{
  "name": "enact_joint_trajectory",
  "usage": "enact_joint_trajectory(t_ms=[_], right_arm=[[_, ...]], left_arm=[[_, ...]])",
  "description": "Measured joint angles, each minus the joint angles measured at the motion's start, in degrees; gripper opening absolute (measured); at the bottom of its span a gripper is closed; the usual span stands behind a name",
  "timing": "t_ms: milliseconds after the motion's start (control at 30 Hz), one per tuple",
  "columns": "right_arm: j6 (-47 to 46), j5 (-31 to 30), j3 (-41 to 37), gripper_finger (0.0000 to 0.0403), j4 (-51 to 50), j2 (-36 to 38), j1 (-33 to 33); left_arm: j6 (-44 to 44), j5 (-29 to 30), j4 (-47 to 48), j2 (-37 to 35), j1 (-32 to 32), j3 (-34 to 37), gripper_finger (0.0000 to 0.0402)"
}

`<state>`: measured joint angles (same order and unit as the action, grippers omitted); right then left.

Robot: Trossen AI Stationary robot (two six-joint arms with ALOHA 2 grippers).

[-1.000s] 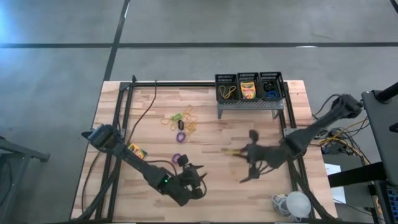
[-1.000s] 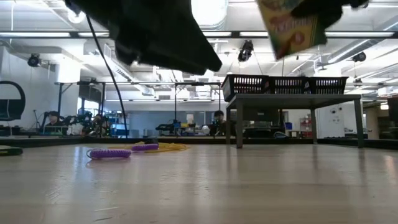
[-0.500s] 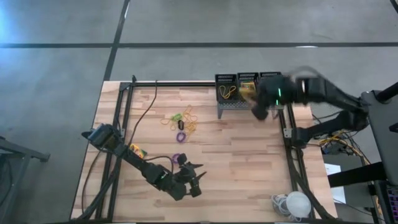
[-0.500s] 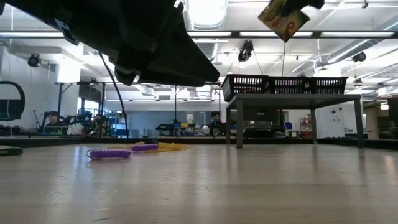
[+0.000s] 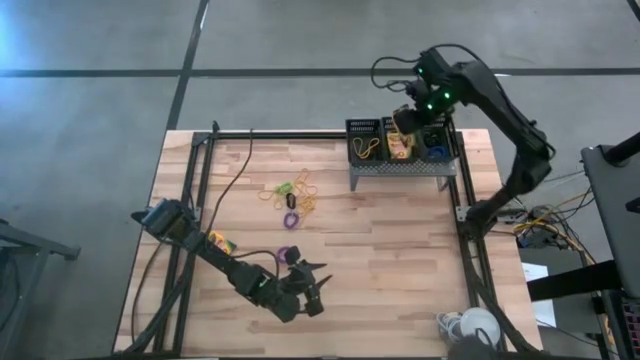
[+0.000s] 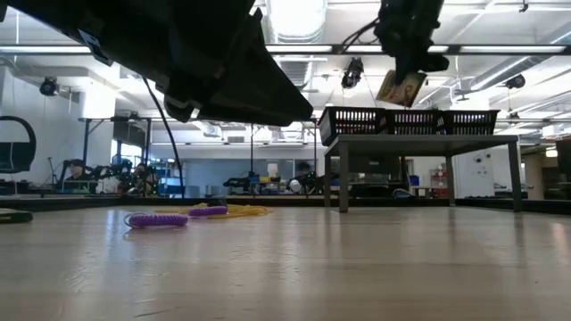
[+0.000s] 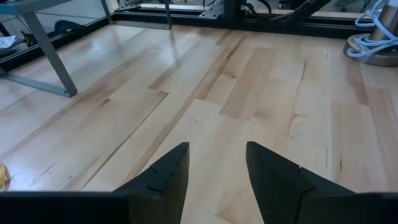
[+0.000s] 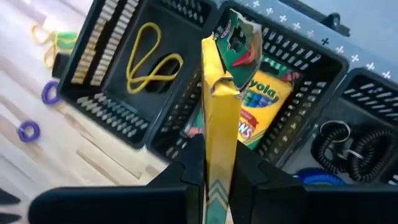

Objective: Pick & Place Office Desk Supplies
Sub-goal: Put the yellow crayon box into the middle black basket on the shelf

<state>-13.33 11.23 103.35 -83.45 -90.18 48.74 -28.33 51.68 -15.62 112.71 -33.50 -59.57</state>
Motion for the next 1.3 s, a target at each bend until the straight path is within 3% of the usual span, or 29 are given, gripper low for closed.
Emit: enact_joint_trajectory(t_ms=[333,1300], right_arm=[[-10.04,0.89,5.25,0.0029,-0.74,-5.2,-0.51],[-12.18,0.85,-3.12,0.0039,5.89,-5.21,0.08]], left_arm=[[-0.19,-0.02,0.2,0.0,-0.04,0.0,0.0161],[-0.38,-0.26,0.28,0.0,-0.09,0.0,0.0161]])
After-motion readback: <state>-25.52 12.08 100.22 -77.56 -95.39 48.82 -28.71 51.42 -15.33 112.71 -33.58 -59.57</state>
